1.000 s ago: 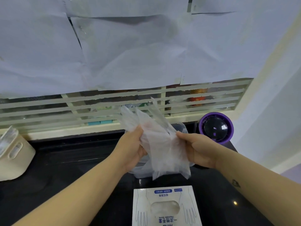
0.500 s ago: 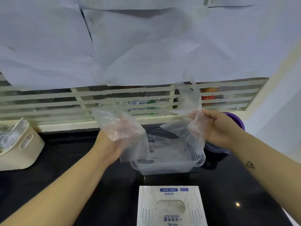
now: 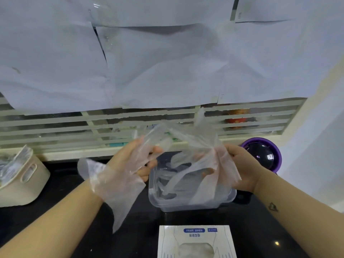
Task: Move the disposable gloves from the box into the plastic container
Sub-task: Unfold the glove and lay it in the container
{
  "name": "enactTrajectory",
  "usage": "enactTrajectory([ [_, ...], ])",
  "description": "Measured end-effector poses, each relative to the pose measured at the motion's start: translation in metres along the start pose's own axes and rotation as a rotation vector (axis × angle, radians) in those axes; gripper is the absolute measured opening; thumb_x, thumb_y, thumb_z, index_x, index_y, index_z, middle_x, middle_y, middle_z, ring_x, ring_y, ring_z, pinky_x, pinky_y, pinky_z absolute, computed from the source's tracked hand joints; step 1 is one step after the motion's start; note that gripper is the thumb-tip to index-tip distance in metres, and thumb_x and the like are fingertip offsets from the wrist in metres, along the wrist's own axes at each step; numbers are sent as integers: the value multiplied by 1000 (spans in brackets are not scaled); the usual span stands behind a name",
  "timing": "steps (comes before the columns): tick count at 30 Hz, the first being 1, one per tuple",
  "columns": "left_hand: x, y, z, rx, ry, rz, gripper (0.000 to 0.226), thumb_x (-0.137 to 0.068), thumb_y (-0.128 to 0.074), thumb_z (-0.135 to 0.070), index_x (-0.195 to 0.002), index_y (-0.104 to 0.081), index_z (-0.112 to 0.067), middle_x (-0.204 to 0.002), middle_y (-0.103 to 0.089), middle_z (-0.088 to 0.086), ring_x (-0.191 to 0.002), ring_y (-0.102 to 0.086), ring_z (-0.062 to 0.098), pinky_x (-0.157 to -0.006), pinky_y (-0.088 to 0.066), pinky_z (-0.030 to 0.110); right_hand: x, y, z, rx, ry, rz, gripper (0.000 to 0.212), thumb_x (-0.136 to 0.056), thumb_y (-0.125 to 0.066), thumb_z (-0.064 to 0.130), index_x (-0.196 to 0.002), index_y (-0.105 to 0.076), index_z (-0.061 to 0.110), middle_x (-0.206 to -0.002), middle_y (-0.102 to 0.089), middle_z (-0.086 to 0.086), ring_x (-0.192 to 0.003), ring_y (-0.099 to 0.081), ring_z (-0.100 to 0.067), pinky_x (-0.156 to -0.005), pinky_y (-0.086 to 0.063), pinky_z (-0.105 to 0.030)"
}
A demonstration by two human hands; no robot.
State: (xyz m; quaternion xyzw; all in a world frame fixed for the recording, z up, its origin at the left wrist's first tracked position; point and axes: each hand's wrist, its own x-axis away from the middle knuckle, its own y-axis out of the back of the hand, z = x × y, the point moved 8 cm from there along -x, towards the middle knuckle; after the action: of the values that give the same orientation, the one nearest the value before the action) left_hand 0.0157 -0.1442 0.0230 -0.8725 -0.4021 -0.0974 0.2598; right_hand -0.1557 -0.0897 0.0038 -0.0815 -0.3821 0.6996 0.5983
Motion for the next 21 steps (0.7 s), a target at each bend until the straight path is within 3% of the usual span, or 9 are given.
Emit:
enactTrajectory([
  [2, -6, 3, -5, -763, -21, -89, 32, -95, -53, -38, -113, -57, -12, -97, -61, 6, -62, -56, 17, -78, -56, 43, -1, -4, -3, 44, -37, 7, 56, -97, -28, 17, -72, -77, 7, -77, -69, -10, -65, -67, -19, -61, -55, -31],
  [3, -8, 0, -9, -1136, -23, -106, 26, -99, -48, -34, -121, -53, -22, -114, -62, 1, -78, -60, 12, -88, -53, 34, -1, -4, -5, 78, -64, -4, 55, -97, -28, 17, -71, -76, 7, -77, -68, -10, -64, -66, -19, -61, -55, -32],
  [4, -7, -10, -14, -1298, -79, -77, 27, -98, -48, -41, -124, -51, -32, -122, -61, -6, -85, -61, 4, -86, -53, 24, -3, -9, -8, 87, -84, 24, 53, -96, -29, 17, -71, -75, 8, -76, -67, -9, -63, -66, -19, -61, -55, -33],
  [6, -5, -20, -9, -1150, -105, 52, 46, -87, -46, -68, -119, -58, -37, -118, -66, -8, -83, -64, 3, -71, -52, 14, -5, -13, -16, 162, -153, 41, 48, -94, -32, 18, -69, -73, 12, -73, -64, -7, -63, -64, -17, -63, -55, -31],
  [8, -7, -24, -4, -1023, -74, 67, 47, -80, -52, -74, -111, -61, -40, -109, -70, -3, -85, -68, 14, -73, -56, 22, -4, -20, -20, 241, -177, 45, 47, -91, -34, 18, -67, -74, 16, -70, -63, -4, -62, -63, -14, -62, -55, -28],
  [10, -11, -28, -1, -947, -49, 39, 30, -85, -61, -57, -99, -67, -32, -92, -73, -5, -82, -70, 14, -73, -58, 24, -3, -21, -20, 267, -208, 16, 40, -91, -39, 19, -75, -76, 14, -73, -65, -4, -63, -64, -14, -62, -54, -26],
  [13, -21, -13, -20, -865, -99, -165, 22, -92, -60, -35, -79, -67, -19, -68, -68, -5, -66, -66, 13, -58, -48, 17, -8, -3, -12, 191, -188, -103, 45, -99, -39, 37, -121, -60, 4, -97, -68, -11, -82, -66, -22, -74, -58, -33],
  [17, -25, 24, -54, -843, -100, -439, 28, -92, -62, -33, -70, -59, -15, -63, -59, -3, -57, -56, 10, -61, -45, 23, -5, 11, 15, -33, -53, -203, 59, -85, -44, 63, -119, -50, 15, -122, -64, -18, -106, -65, -35, -87, -53, -46],
  [21, -34, 34, -63, -910, -43, -468, 30, -91, -62, -31, -67, -56, -13, -67, -56, 2, -62, -51, 16, -63, -39, 30, -5, 4, 39, 470, 71, -173, 65, -74, -63, 55, -130, -46, 27, -129, -58, -8, -109, -64, -25, -87, -56, -42],
])
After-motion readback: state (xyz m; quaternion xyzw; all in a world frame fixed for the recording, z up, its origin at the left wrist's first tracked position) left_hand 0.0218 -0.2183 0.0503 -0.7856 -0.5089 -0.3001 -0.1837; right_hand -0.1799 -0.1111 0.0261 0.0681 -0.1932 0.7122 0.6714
